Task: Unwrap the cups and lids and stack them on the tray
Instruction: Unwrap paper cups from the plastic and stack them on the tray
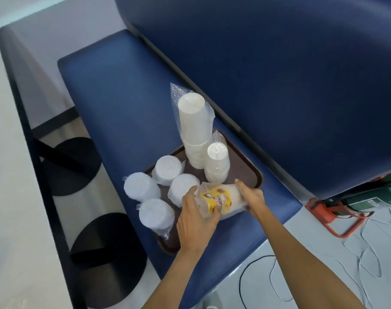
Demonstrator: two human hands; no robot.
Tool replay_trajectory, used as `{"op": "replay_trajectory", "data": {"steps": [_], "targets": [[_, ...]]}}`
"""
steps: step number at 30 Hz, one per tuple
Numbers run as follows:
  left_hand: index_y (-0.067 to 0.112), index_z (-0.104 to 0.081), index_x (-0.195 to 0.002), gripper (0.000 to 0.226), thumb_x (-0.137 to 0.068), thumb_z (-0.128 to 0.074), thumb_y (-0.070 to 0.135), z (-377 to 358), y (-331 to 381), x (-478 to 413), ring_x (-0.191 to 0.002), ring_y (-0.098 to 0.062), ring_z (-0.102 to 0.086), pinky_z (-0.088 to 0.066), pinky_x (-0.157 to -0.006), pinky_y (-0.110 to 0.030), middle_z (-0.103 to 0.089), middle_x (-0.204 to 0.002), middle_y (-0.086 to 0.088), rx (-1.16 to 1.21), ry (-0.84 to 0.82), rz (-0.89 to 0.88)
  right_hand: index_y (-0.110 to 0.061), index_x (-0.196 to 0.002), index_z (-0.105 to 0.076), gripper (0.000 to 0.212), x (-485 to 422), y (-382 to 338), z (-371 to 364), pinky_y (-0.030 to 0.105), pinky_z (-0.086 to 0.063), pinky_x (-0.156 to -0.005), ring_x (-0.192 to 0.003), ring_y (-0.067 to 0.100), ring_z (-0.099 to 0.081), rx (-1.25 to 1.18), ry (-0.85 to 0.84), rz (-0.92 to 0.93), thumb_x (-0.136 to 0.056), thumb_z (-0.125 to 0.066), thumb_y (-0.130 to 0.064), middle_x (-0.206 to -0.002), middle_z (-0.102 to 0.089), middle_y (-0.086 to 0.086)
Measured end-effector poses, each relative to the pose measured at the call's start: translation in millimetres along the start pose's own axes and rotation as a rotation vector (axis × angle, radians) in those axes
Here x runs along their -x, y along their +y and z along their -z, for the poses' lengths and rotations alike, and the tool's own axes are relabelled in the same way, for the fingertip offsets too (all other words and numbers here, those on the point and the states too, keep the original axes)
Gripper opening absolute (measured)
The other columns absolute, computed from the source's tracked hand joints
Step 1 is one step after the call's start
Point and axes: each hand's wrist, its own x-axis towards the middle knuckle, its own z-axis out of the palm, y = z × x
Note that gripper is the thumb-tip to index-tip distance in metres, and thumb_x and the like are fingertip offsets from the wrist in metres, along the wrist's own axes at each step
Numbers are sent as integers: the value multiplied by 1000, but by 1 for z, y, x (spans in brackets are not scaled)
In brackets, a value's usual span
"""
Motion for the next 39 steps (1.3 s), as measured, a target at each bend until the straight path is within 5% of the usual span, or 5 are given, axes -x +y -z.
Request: {"op": "replay_trajectory", "data": {"steps": [11,16,30,35,39], "targets": [[17,-54,-118,40,-82,-70,27,116,43,27,-96,-9,-49,-36,-79,-13,-45,-115,6,80,-80,-100,-7,-103,-59,47,156,-62,3,45,-56,-62,-76,29,-60,-257,-289,-61,-88,-58,-52,-91,-64,16],[19,-57,-112,49,-71,-66,44,192,52,54,-95,-7,-51,-36,-77,-8,-56,-114,2,212,-93,-128,-13,-131,-48,97,182,-77,-18,46,-58,-66,-100,33,-65,-215,-214,251,-50,-86,-52,-126,-60,11],[11,-50,-119,40,-97,-43,44,437,-52,136,-83,5,-61,-47,-70,-7,-59,-100,5,646,146,-125,-21,-111,-39,65,529,-76,-219,37,-53,-87,-97,14,-59,-1,-201,1123,-65,-84,-35,-107,-54,-3],[18,-59,-118,74,-79,-36,77,500,-112,157,-105,-20,-64,-47,-98,-43,-68,-112,-5,789,321,30,-25,-116,-37,74,588,-27,-301,36,-48,-95,-111,18,-54,137,-350,1398,-62,-86,-30,-125,-51,5],[14,-60,-119,62,-100,-16,53,532,-154,163,-91,-9,-66,-52,-78,-21,-67,-106,-2,835,341,59,-16,-129,-39,81,604,18,-353,23,-41,-93,-110,8,-43,216,-470,1506,-64,-86,-22,-130,-43,3]]}}
